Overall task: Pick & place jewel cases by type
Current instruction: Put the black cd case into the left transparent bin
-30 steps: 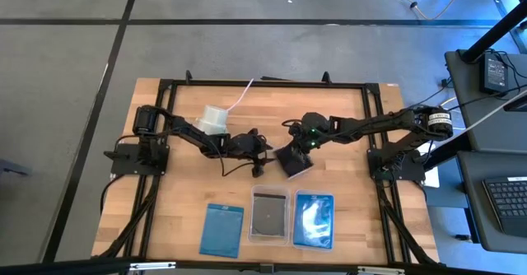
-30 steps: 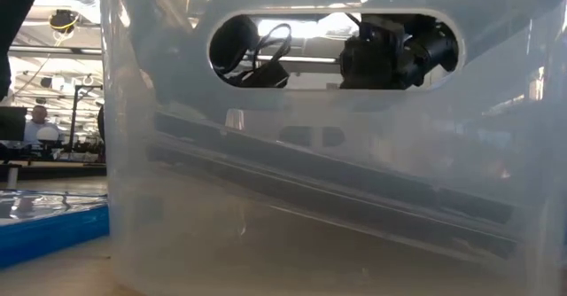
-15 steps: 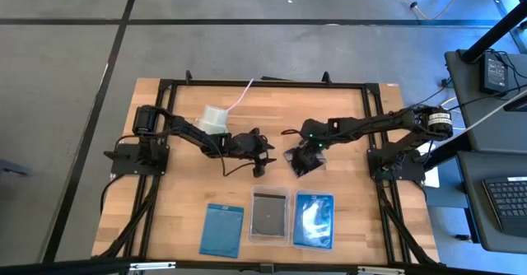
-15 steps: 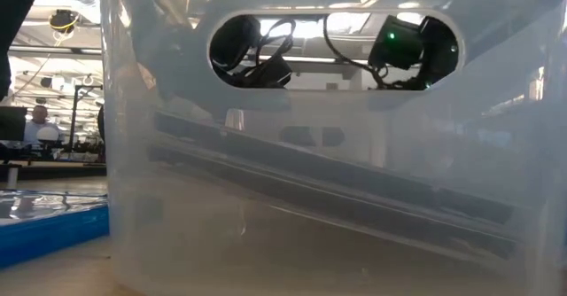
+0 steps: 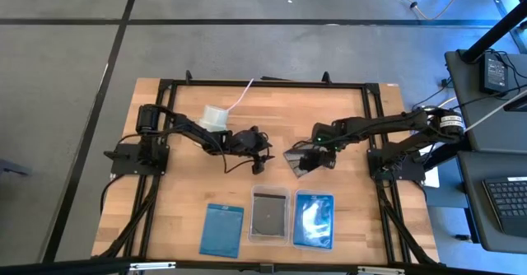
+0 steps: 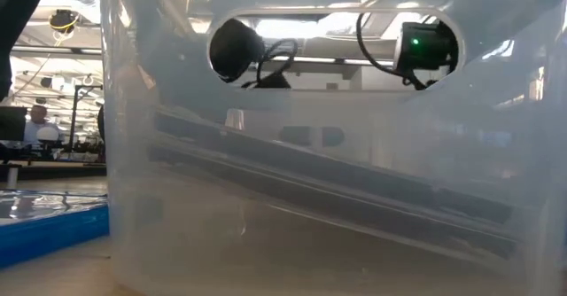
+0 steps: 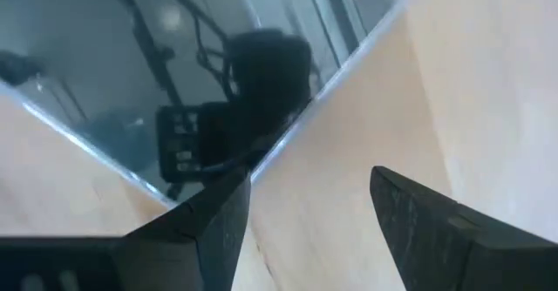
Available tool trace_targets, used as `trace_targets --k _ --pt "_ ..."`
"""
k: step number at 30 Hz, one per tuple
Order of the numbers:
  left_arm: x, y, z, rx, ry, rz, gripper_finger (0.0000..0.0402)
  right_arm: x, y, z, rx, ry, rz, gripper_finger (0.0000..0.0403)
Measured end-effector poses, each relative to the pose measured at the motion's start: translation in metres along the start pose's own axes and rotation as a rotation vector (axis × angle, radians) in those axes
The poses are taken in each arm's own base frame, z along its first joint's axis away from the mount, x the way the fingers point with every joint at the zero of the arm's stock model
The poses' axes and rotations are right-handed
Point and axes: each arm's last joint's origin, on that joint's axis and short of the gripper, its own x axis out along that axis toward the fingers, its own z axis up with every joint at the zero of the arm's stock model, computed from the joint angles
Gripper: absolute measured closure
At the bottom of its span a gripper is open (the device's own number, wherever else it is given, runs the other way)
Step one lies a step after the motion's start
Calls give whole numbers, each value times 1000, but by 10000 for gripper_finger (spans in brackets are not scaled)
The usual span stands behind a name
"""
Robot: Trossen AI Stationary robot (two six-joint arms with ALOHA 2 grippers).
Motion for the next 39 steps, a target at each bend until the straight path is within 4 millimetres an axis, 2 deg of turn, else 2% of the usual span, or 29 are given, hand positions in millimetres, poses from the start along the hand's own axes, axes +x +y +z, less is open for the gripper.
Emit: trace_targets --k 6,18,27,39 --pt "18 10 -8 38 40 -24 183 6 8 -2 -47 21 152 163" --pt "51 6 -5 126 40 -76 183 7 11 -3 -87 23 122 163" --pt "52 6 -6 129 51 -79 183 10 13 -3 -114 34 137 163" --pt "52 6 -8 133 60 -80 183 2 22 -2 -174 32 114 163"
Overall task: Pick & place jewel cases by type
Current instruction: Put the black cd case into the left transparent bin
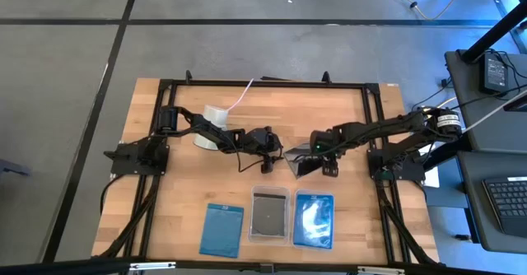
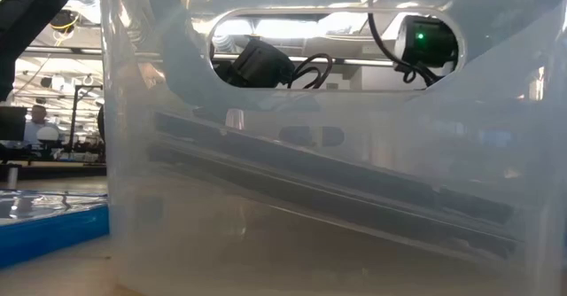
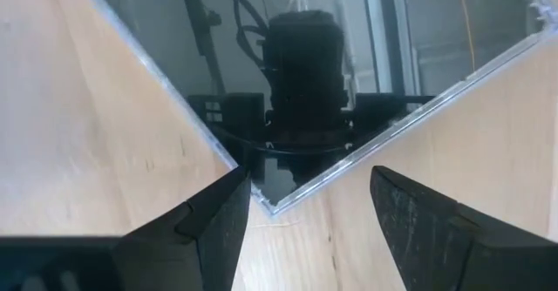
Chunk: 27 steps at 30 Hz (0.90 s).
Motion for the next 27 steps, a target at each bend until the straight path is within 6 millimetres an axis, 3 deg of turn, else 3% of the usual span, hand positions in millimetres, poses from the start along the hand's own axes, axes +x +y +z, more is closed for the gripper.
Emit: trace_targets --k 12,18,27 --pt "0 0 0 -1 1 -1 183 1 10 -2 -30 8 -32 163" --pt "0 0 0 -5 1 -1 183 12 10 0 -11 63 -41 163" --pt "0 0 0 5 0 -1 183 16 9 -3 114 110 -71 163"
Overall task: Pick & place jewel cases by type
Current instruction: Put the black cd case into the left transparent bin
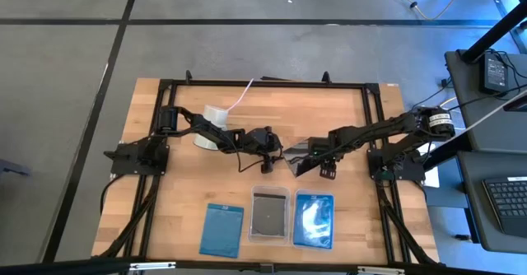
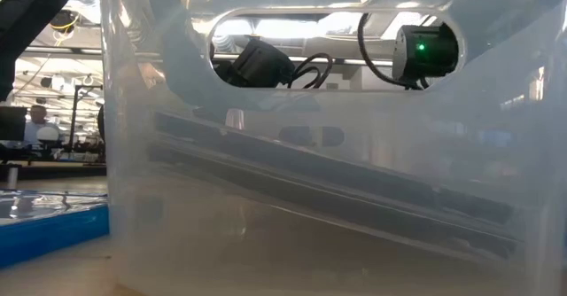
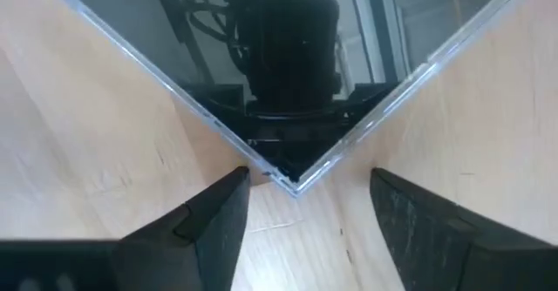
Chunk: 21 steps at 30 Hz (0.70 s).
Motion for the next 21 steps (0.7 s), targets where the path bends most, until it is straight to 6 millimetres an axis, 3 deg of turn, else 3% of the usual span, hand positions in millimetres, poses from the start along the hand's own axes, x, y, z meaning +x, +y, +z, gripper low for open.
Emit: trace_targets --k 14,21 --pt "0 0 1 195 -9 4 183 1 -3 13 -125 -125 10 163" --pt "0 4 -1 -2 0 -29 183 1 -3 14 -155 -140 3 162"
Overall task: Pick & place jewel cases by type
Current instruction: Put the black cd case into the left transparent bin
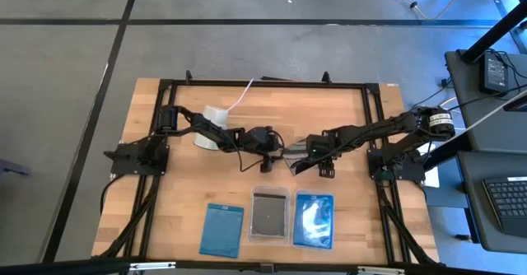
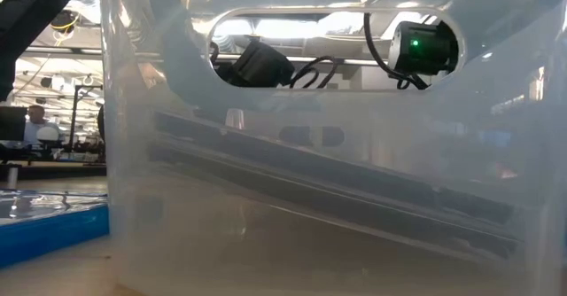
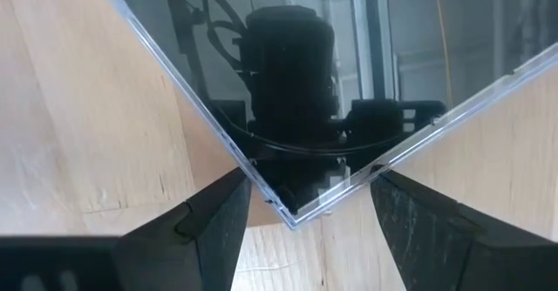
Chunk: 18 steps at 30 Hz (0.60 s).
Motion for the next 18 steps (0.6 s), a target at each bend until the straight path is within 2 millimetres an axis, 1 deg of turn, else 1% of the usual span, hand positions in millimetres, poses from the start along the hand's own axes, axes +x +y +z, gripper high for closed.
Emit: trace_targets --k 3,7,11,18 --pt "0 2 -1 -26 4 -36 183 0 0 0 -12 -4 -3 162" --pt "0 0 0 38 -3 -47 182 0 0 1 -32 -13 -3 162" --pt "0 0 2 43 -29 -50 182 0 0 2 -43 -20 7 162" --pt "-6 1 10 55 -55 -57 183 0 0 3 -50 -29 10 163"
